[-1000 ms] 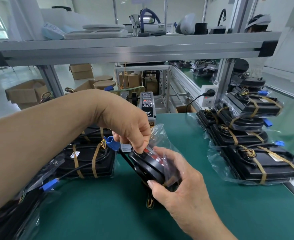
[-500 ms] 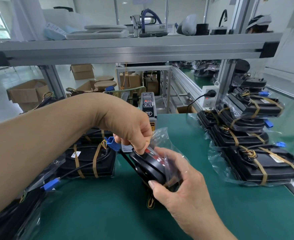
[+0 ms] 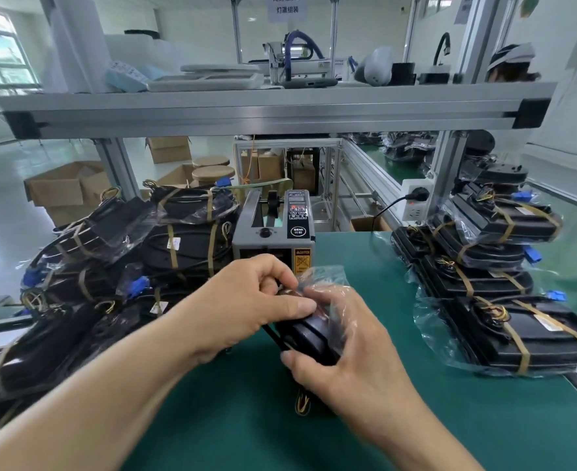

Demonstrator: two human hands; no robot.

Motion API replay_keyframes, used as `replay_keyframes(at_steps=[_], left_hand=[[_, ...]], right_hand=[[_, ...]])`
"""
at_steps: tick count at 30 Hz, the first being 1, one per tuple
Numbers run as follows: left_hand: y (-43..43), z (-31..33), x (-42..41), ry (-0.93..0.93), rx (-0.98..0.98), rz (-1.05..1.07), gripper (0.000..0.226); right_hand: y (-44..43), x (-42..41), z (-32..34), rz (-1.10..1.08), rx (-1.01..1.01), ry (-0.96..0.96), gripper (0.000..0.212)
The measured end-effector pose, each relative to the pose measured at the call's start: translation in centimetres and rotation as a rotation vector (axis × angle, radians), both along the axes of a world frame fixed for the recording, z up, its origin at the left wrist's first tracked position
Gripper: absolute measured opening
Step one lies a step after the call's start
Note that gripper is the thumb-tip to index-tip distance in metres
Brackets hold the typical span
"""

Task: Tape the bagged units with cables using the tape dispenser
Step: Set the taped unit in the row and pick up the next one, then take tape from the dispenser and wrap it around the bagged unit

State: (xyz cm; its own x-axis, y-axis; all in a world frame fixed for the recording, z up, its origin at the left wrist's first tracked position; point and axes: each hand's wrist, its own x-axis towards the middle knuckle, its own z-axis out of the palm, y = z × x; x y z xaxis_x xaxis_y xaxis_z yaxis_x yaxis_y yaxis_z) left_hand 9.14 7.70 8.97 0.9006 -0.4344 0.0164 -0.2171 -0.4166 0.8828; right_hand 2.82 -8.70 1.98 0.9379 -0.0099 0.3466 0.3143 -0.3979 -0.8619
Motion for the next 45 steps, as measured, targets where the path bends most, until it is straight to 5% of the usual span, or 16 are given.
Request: replay_keyframes(at_steps=[8, 21, 26, 29, 33, 35, 38, 45], left_hand=[[-0.7, -1.7, 0.2, 0.104, -0.312, 0.137, 0.011], [-1.8, -3.2, -0.7, 0.062, -0.476, 0.349, 0.008], [-1.8, -4.5, -1.7, 0.021, -0.62, 0.387, 0.01], [-1.0, -6.6, -2.9, -0.168, -0.533, 0.51, 0.007], [-0.2, -8.1, -2.1, -0.137, -0.238, 0.433, 0.055], [0.2, -7.5, -1.1, -0.052, -0.176, 0.189, 0.077], [0.7, -6.6, -0.4, -0.07, -0.179, 0.032, 0.064], [0.3, -7.0, 0.0, -0.622, 0.19, 0.002, 0.083]], right_hand=[[0.0, 0.7, 0.9, 0.022, -0.042, 0.03, 0.064], [1.1, 0.7, 2.0, -0.035, -0.486, -0.151, 0.061], [-0.3, 0.7, 1.9, -0.038, -0.238, -0.15, 0.064], [-1.6, 0.5, 1.0, -0.019, 0.115, -0.167, 0.061], [-1.7, 0.6, -0.7, 0.09, 0.463, -0.246, 0.049], [-1.6, 0.5, -1.3, 0.164, 0.479, -0.261, 0.047], [-3.0, 0.0, -1.0, 0.306, 0.46, -0.157, 0.051], [-6.6, -0.9, 0.1, 0.398, 0.128, 0.221, 0.054]])
